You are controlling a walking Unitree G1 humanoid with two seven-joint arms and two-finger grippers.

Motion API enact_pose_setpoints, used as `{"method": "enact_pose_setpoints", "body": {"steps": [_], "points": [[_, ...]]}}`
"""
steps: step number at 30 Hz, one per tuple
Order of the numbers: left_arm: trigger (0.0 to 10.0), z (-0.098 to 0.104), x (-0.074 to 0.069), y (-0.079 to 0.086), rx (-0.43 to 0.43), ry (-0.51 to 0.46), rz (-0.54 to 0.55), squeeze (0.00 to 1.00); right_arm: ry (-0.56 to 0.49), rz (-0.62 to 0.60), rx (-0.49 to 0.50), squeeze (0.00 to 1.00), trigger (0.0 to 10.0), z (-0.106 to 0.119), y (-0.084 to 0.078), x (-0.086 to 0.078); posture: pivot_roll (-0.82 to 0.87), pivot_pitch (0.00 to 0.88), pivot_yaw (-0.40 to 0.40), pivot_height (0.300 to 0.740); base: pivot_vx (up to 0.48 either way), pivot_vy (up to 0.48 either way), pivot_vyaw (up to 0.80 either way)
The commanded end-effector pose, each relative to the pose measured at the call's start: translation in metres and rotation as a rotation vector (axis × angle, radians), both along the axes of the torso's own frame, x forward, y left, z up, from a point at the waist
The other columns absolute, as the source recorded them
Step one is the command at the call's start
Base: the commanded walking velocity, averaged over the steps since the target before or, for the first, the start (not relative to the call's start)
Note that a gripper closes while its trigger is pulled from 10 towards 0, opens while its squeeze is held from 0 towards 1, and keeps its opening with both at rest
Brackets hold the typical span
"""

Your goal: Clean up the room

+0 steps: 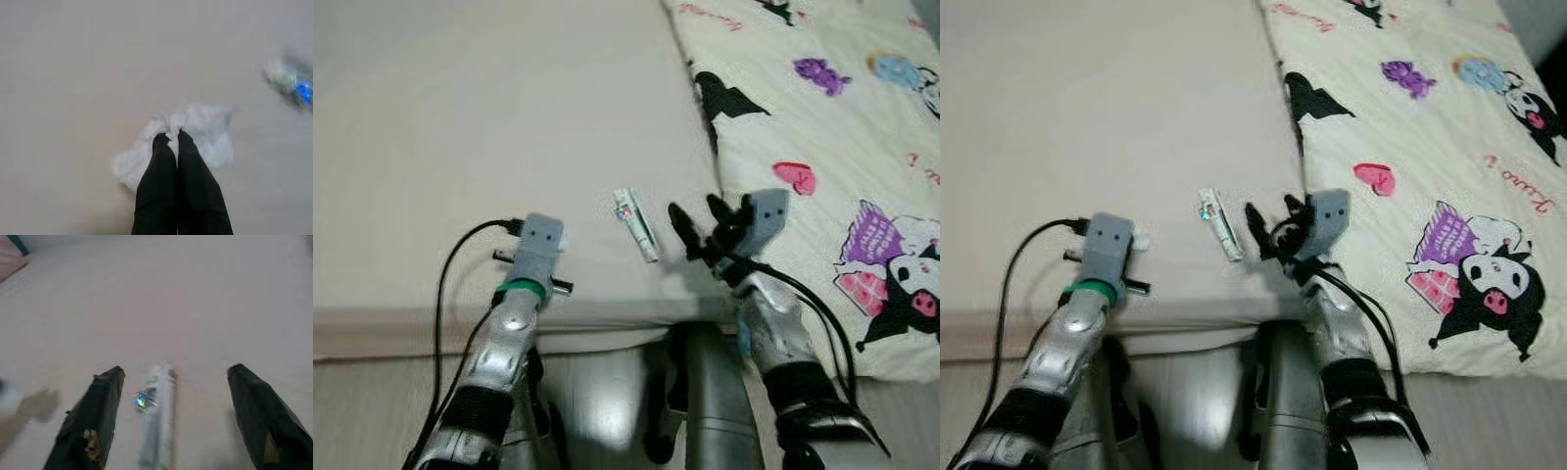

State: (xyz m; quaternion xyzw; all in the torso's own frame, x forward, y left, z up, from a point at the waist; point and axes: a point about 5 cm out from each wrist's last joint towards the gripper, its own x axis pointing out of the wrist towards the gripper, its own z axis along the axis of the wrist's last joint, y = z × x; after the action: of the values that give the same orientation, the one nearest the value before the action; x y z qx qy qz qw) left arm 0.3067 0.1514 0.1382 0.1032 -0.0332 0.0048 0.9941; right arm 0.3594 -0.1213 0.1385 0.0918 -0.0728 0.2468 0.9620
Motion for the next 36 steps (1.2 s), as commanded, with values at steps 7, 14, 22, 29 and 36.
{"method": "enact_pose_setpoints", "body": {"steps": [7, 14, 22, 29, 36], "points": [[10.0, 0.041, -0.023, 0.012, -0.002, -0.094, 0.000, 0.00, 0.256, 0.063, 0.085, 1.00, 10.0, -0.031, 0.018, 0.002, 0.29, 0.333, -0.012, 0.555, 0.000, 0.000, 0.00], [10.0, 0.050, -0.030, 0.012, -0.005, -0.082, -0.012, 0.00, 0.359, 0.043, 0.023, 0.27, 10.0, -0.044, 0.023, 0.001, 0.29, 0.342, -0.014, 0.555, 0.000, 0.000, 0.00], [10.0, 0.054, -0.033, 0.006, -0.028, -0.049, -0.025, 0.00, 0.486, -0.033, -0.100, 0.00, 0.0, -0.062, 0.014, 0.000, 0.28, 0.330, -0.017, 0.555, 0.000, 0.000, 0.00], [10.0, 0.055, -0.029, 0.002, -0.043, -0.043, -0.022, 0.00, 0.517, -0.030, -0.136, 0.00, 0.0, -0.063, 0.007, 0.000, 0.26, 0.310, -0.032, 0.555, 0.000, 0.000, 0.00], [10.0, 0.053, -0.021, -0.011, -0.080, -0.037, -0.031, 0.00, 0.482, -0.106, -0.258, 0.00, 0.0, -0.058, -0.018, 0.005, 0.20, 0.251, -0.057, 0.555, 0.000, 0.000, 0.00]]}}
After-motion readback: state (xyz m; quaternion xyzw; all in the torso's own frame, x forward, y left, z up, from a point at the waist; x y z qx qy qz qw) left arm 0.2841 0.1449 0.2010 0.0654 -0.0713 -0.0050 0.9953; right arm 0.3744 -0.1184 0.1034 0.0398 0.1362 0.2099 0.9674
